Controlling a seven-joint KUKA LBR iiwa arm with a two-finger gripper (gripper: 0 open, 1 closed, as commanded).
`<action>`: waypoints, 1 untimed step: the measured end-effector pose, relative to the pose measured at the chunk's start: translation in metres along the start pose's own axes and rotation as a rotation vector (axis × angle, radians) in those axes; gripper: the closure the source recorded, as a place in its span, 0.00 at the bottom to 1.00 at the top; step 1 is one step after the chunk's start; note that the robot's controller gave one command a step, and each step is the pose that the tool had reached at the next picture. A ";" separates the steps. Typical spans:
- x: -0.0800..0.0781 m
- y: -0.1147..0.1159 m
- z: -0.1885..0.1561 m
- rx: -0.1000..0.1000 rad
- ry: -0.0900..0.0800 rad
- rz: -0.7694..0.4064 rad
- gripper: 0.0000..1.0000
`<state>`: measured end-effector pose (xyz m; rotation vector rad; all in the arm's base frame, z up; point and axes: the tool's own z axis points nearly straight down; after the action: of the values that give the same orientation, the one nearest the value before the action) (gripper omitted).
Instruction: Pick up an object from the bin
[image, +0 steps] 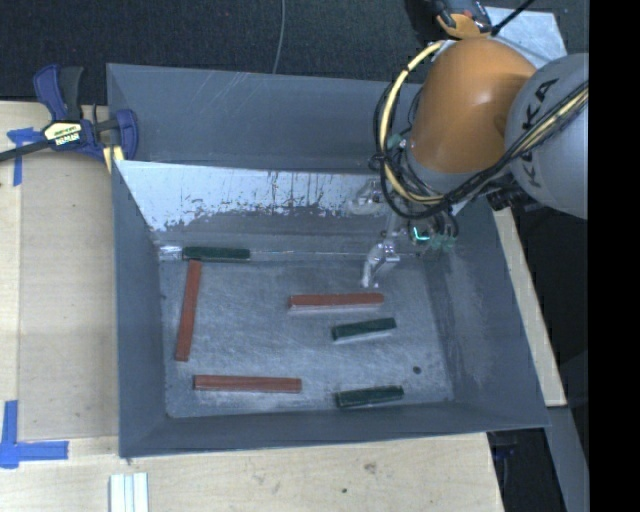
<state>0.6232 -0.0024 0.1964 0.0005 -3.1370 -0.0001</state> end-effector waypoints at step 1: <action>-0.002 0.000 -0.005 0.000 -0.009 0.000 0.00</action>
Offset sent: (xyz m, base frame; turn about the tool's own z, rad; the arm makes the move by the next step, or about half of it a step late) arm -0.0094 0.0005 -0.0494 0.0522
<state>0.6250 -0.0024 0.2014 0.0004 -3.1457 0.0000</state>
